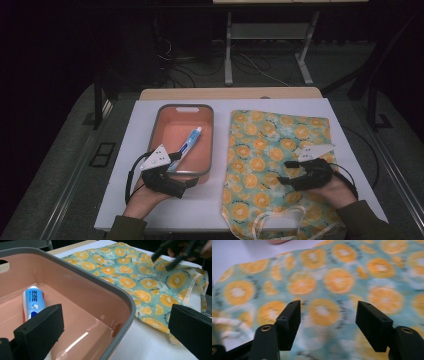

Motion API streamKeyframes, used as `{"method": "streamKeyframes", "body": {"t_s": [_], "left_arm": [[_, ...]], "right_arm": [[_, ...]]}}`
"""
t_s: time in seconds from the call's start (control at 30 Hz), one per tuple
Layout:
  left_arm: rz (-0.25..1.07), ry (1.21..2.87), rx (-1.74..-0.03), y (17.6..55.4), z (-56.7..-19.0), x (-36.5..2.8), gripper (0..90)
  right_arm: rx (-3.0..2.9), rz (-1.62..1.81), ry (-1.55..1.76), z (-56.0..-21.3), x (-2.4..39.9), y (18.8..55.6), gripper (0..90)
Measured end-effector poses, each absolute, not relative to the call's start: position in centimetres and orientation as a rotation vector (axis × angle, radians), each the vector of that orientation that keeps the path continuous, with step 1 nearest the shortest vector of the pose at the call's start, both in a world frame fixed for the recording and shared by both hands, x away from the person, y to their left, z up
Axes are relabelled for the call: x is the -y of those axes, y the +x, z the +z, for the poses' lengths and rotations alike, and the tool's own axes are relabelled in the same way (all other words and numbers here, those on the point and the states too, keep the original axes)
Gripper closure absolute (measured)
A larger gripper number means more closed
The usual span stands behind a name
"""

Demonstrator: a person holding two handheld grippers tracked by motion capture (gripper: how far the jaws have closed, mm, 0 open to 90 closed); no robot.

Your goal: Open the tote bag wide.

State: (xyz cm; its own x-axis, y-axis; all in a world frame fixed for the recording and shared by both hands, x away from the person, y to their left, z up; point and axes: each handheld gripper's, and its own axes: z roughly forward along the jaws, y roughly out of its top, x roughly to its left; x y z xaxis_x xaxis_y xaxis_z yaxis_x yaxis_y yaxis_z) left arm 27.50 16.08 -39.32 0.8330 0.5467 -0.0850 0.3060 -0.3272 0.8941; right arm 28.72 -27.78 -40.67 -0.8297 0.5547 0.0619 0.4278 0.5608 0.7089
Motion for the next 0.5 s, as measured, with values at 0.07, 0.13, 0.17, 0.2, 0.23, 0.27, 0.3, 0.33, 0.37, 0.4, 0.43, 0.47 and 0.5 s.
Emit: {"method": "streamKeyframes", "body": {"t_s": [0.07, 0.13, 0.17, 0.2, 0.23, 0.27, 0.3, 0.33, 0.37, 0.4, 0.43, 0.47, 0.5], "left_arm": [[0.28, 1.936, -0.635, 27.5, -39.3, -16.1, 0.0], [0.281, 1.938, -0.634, 27.5, -39.3, -16.1, 0.0], [0.282, 1.938, -0.634, 27.5, -39.3, -16.1, 0.0], [0.281, 1.938, -0.634, 27.5, -39.3, -16.1, 0.0], [0.281, 1.937, -0.634, 27.5, -39.3, -16.1, 0.0], [0.282, 1.938, -0.634, 27.5, -39.3, -16.1, 0.0], [0.283, 1.939, -0.633, 27.5, -39.3, -16.1, 0.0], [0.284, 1.94, -0.633, 27.5, -39.3, -16.1, 0.0], [0.285, 1.94, -0.633, 27.5, -39.3, -16.0, 0.0], [0.285, 1.941, -0.633, 27.5, -39.3, -16.0, 0.0], [0.285, 1.941, -0.633, 27.5, -39.3, -16.0, 0.0], [0.286, 1.941, -0.634, 27.5, -39.3, -16.0, 0.0], [0.286, 1.941, -0.633, 27.5, -39.3, -16.0, 0.0]], "right_arm": [[-2.659, 1.119, 0.782, -41.0, 27.0, 27.8, 35.8], [-2.699, 1.125, 0.729, -41.4, 26.2, 26.6, 35.8], [-2.715, 1.129, 0.707, -41.5, 26.0, 26.2, 35.8], [-2.731, 1.126, 0.691, -41.6, 25.7, 25.7, 35.8], [-2.749, 1.127, 0.663, -41.8, 25.5, 25.3, 35.8], [-2.772, 1.12, 0.631, -42.1, 25.2, 24.9, 35.9], [-2.772, 1.12, 0.631, -42.1, 25.2, 24.9, 35.9], [-2.809, 1.096, 0.571, -42.6, 24.6, 24.3, 36.3], [-2.829, 1.085, 0.545, -42.9, 24.3, 24.1, 36.6], [-2.845, 1.072, 0.528, -43.1, 24.0, 23.9, 37.3], [-2.862, 1.063, 0.501, -43.4, 23.8, 23.7, 38.4], [-2.862, 1.063, 0.501, -43.4, 23.8, 23.7, 38.4], [-2.881, 1.043, 0.456, -43.8, 23.3, 23.5, 40.9]]}}
